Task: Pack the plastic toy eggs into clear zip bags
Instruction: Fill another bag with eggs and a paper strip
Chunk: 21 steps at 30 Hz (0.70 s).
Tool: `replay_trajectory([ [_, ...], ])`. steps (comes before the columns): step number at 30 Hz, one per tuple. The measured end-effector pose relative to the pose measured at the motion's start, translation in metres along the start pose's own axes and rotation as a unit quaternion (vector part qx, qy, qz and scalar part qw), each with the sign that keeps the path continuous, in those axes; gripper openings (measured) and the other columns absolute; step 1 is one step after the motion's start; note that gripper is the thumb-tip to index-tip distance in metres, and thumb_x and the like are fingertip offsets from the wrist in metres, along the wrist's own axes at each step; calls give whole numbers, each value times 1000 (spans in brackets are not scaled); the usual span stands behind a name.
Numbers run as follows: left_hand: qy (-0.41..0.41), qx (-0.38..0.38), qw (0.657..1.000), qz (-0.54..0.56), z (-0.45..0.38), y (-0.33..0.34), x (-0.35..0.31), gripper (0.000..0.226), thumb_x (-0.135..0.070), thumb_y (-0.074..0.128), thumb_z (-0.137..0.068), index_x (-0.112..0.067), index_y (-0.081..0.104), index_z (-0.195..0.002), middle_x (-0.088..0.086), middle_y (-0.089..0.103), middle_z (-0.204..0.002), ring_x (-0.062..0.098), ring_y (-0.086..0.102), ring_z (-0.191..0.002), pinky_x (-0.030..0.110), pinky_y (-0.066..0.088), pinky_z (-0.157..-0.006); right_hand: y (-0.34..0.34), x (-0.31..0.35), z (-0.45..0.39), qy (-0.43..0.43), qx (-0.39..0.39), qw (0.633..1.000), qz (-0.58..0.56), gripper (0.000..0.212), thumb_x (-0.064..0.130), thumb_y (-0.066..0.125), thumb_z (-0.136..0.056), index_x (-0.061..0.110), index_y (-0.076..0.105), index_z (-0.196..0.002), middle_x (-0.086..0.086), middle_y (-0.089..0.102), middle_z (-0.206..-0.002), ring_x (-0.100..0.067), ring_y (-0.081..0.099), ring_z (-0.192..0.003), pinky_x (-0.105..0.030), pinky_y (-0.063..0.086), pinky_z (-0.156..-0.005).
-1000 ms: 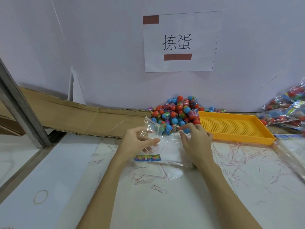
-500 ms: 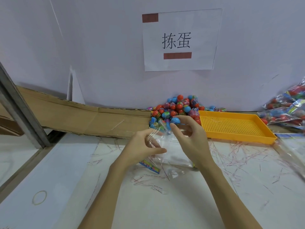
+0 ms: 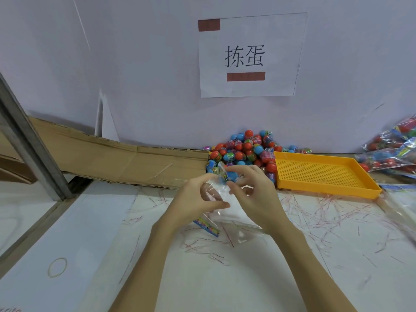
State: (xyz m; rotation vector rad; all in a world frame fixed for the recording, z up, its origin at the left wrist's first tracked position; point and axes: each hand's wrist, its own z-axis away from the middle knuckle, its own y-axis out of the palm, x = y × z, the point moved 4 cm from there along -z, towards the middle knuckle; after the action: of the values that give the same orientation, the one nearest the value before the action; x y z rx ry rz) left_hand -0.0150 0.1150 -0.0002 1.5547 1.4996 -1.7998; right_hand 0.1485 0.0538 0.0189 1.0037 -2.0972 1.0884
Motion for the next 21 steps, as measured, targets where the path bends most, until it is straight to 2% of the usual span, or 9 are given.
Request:
replay_trajectory([
  [3, 10, -33, 999, 3, 0, -5, -2, 57, -37, 91, -77, -33, 65, -128, -10, 76, -79, 12, 70, -62, 20, 55, -62, 3, 2, 2, 2, 25, 1000, -18, 28, 7, 63, -98, 26, 73, -117, 8, 58, -111, -7, 69, -83, -19, 56, -72],
  [5, 19, -38, 999, -4, 1, -6, -3, 48, -41, 88, -80, -34, 68, -122, -10, 74, -75, 11, 69, -58, 21, 53, -61, 3, 3, 1, 13, 21, 999, -43, 28, 7, 62, -98, 24, 73, -116, 9, 64, -112, -8, 69, -81, -20, 55, -67],
  [9, 32, -26, 999, -9, 2, -3, -7, 34, -40, 84, -84, -34, 70, -114, -7, 76, -91, 17, 75, -68, 44, 63, -74, 4, -2, -1, 64, -2, 993, -96, 17, 8, 67, -96, 17, 74, -109, 7, 73, -105, -9, 69, -79, -22, 55, -60],
  [11, 35, -28, 999, -11, 2, -2, -8, 34, -38, 84, -85, -30, 71, -115, -8, 76, -96, 18, 75, -72, 48, 63, -77, 5, -4, 0, 80, 2, 990, -112, 14, 8, 66, -96, 17, 74, -103, 5, 74, -99, -6, 68, -71, -21, 54, -57],
  [16, 39, -46, 997, -56, 2, -2, -9, 27, -35, 82, -87, -27, 71, -111, -11, 73, -91, 15, 70, -75, 36, 62, -73, 10, -7, 2, 63, 37, 996, -60, 9, 22, 72, -94, 25, 70, -102, 17, 72, -93, -7, 70, -86, -26, 59, -68],
  [21, 43, -47, 996, -61, 1, -1, -8, 28, -33, 83, -87, -23, 72, -111, -4, 74, -96, 15, 72, -79, 34, 63, -72, 15, -10, 3, 82, 34, 993, -76, 5, 24, 72, -94, 25, 73, -98, 21, 72, -90, -3, 70, -87, -22, 57, -71],
])
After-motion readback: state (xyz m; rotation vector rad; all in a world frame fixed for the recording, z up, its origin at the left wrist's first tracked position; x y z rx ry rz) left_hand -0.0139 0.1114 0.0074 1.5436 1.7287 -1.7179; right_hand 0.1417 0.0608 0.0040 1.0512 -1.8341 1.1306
